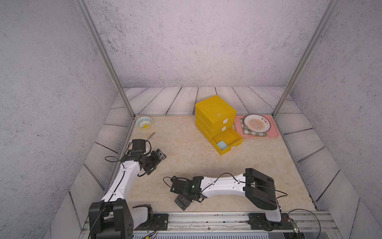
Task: Please put the sticky notes in the drawer by color
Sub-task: Pick up the sticky notes from the center of the board.
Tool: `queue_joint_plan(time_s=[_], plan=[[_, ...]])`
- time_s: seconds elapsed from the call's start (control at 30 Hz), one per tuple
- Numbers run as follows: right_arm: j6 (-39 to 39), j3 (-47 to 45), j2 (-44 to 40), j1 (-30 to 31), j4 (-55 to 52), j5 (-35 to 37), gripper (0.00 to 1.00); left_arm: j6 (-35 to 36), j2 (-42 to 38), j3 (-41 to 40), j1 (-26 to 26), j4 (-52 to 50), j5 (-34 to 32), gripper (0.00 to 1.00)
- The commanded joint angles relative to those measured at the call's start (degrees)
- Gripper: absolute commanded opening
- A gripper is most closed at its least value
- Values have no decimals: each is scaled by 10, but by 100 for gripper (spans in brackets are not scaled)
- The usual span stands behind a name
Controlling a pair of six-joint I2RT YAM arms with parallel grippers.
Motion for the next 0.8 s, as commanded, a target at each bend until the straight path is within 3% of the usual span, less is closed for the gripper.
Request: queue_joint_plan(time_s=[0.0,0.23,0.6,0.77], plan=[[16,0,36,-2,-23,22,95,11,-5,1,6,-11,9,93],[20,-1,45,-8,-31,29,95,19,-7,4,8,-15,17,93],[14,7,-44,-9,-65,71,95,18,-10,7,8,-17,20,93],[11,12,-16,-16,-67,68,99,19,-14,9,8,-18,19,93]])
